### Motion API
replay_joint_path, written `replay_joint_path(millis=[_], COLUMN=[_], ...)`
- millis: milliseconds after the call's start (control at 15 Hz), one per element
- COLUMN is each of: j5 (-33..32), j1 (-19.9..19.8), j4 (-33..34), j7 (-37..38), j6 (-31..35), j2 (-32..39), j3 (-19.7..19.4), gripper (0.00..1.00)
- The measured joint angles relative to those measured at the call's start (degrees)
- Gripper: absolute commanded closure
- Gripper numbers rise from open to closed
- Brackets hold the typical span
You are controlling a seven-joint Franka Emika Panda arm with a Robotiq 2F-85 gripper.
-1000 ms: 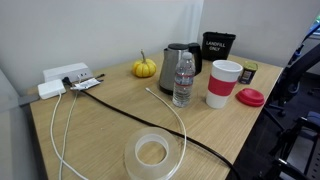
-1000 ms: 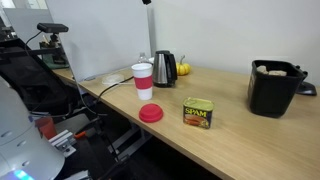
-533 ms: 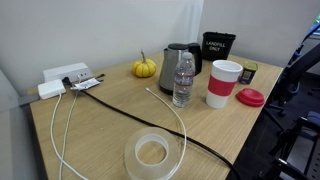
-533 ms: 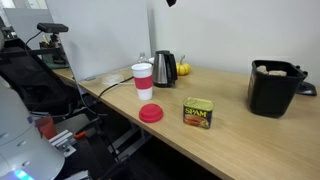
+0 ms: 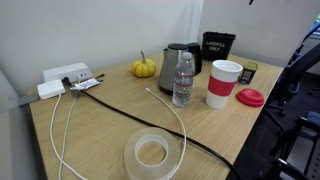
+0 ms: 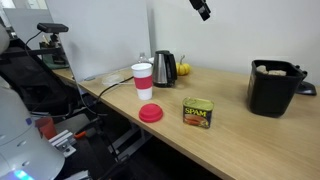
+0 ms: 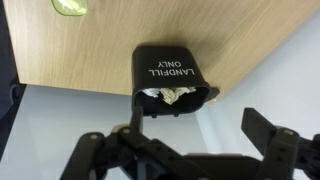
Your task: Remove the brown paper from the bin and put it on the table
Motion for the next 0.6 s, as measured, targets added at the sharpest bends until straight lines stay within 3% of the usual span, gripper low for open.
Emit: replay_joint_path(millis=[600], j5=[-1.9], j1=[0.2], j4=[2.1], j7=[2.3], j6=[0.0], j2=[2.1], j3=[-0.3], gripper=[0.00])
